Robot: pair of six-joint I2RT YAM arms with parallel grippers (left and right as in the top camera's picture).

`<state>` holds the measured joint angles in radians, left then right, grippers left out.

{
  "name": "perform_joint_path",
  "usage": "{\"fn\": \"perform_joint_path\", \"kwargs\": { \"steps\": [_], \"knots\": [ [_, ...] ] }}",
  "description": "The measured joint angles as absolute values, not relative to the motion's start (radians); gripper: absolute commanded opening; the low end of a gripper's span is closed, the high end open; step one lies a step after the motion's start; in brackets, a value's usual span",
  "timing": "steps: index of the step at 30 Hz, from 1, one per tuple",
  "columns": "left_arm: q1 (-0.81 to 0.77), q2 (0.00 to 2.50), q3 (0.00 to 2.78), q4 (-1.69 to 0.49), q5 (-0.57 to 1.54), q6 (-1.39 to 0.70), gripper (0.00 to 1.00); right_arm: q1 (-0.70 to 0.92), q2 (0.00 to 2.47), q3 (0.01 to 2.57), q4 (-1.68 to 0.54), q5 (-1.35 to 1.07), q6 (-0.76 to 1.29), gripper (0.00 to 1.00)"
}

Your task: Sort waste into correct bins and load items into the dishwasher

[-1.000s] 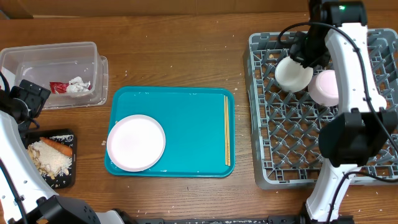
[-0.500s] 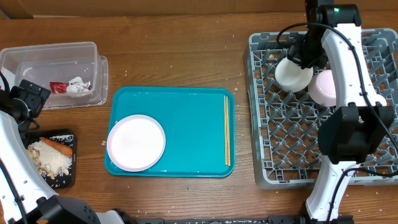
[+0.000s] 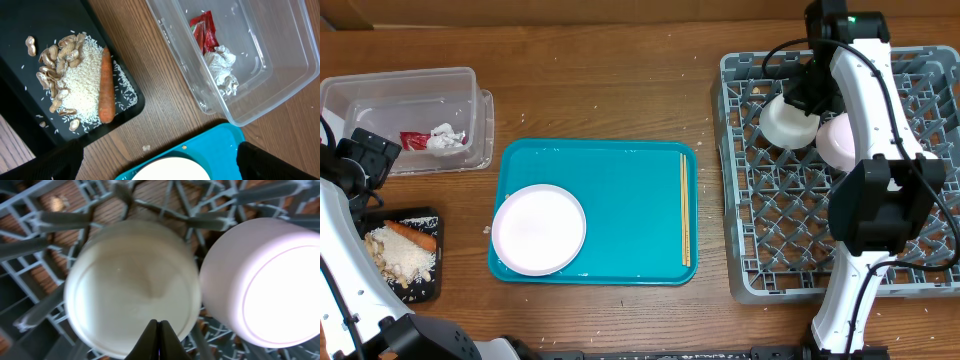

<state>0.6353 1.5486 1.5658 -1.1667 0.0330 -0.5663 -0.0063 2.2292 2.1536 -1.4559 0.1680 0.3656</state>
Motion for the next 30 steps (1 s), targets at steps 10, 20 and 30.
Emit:
{"fn": "perform_joint_path", "kwargs": {
  "steps": [10,20,30],
  "knots": [
    [0.635,1.549,1.566,-1.167,0.033,-0.566,1.00,-0.047,2.227,2.193,-1.572,0.167,0.380,0.04],
    [0.635,1.549,1.566,-1.167,0.033,-0.566,1.00,0.187,2.016,2.268,-1.605,-0.281,0.179,0.89],
    [0.635,1.549,1.566,-1.167,0.033,-0.566,1.00,0.563,2.014,2.107,-1.363,-0.369,0.146,1.00]
  ]
}}
